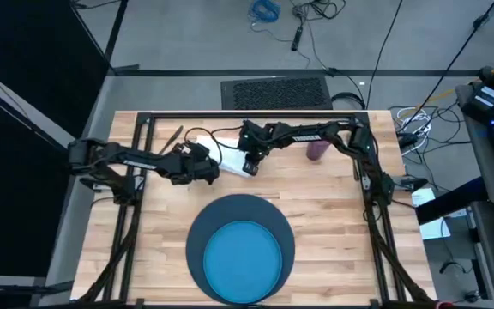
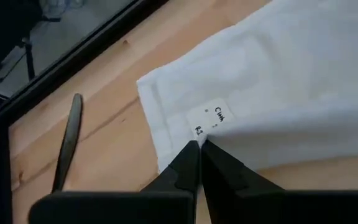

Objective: Set table place
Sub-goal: Fold the white napkin

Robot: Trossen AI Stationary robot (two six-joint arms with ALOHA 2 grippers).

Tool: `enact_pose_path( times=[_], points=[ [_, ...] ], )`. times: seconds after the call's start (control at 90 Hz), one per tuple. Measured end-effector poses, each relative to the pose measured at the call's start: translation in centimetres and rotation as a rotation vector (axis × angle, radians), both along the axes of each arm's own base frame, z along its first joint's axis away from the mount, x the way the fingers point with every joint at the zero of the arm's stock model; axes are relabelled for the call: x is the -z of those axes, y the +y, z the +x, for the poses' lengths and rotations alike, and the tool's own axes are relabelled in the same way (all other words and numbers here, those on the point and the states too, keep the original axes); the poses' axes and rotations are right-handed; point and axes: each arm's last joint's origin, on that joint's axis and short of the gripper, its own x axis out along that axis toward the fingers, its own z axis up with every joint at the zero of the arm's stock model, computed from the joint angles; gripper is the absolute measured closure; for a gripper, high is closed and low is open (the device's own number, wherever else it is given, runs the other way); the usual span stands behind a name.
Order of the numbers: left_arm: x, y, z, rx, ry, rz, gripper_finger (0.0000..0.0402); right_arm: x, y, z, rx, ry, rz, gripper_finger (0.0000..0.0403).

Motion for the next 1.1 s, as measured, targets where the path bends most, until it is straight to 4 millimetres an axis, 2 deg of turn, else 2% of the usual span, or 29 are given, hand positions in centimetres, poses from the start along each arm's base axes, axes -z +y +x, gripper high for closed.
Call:
enact_pose_path(
  times=[0.3, 0.411, 0.511, 0.611, 0.7, 0.956, 1.1],
  points=[
    [-1.2, 0.2, 0.1, 0.03, -0.044, 0.028, 0.0402, 0.0, 1.9, 0.4, -0.022, 0.026, 0.014, 0.0403],
    [-1.4, 0.2, 0.0, 0.04, -0.042, 0.032, 0.0402, 0.1, 3.8, 0.9, -0.115, 0.001, 0.11, 0.0403],
    [-1.4, 0.2, 0.0, 0.046, -0.036, 0.033, 0.0402, 0.0, 5.6, 1.5, -0.156, -0.008, 0.091, 0.0403],
    [-1.4, 0.2, 0.0, 0.046, -0.036, 0.033, 0.0402, -0.5, 6.5, 2.1, -0.177, -0.026, 0.081, 0.0403],
    [-1.4, 0.2, 0.1, 0.048, -0.037, 0.034, 0.0402, -1.0, 6.6, 2.5, -0.17, -0.035, 0.045, 0.0403],
    [-1.4, 0.2, 0.0, 0.054, -0.028, 0.034, 0.0402, -3.1, 5.1, 3.4, -0.084, -0.027, -0.236, 0.0399],
    [-1.4, 0.5, 0.0, 0.059, -0.012, 0.036, 0.0402, -4.3, 5.6, 3.8, -0.16, -0.017, -0.286, 0.0376]
  ],
)
